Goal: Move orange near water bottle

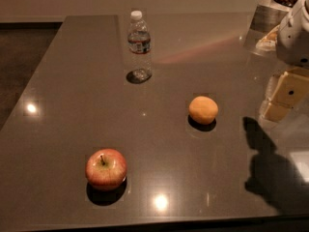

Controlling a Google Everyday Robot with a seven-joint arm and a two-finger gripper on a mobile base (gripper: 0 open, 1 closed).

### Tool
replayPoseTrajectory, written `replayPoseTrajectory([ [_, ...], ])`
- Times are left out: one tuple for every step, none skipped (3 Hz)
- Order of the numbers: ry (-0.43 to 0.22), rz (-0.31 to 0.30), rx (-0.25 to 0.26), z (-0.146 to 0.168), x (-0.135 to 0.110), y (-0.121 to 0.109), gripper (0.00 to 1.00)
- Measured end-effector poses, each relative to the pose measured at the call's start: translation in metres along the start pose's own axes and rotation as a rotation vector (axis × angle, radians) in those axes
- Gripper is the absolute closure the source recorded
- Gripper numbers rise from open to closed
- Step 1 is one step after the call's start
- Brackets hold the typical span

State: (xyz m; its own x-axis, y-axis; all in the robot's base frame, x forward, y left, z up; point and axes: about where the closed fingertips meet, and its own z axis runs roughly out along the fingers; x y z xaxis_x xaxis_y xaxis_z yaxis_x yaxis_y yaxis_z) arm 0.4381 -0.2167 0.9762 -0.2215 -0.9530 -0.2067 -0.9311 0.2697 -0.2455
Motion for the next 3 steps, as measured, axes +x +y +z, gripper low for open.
replayPoseTrajectory([
  [0.0,0.0,0.0,0.0,0.0,0.0,0.0],
  [-0.016,0.003,-0.013,0.0,-0.003,-0.004,0.0],
  [-0.055,0.014,-0.067,0.015,-0.019,-0.011,0.0],
])
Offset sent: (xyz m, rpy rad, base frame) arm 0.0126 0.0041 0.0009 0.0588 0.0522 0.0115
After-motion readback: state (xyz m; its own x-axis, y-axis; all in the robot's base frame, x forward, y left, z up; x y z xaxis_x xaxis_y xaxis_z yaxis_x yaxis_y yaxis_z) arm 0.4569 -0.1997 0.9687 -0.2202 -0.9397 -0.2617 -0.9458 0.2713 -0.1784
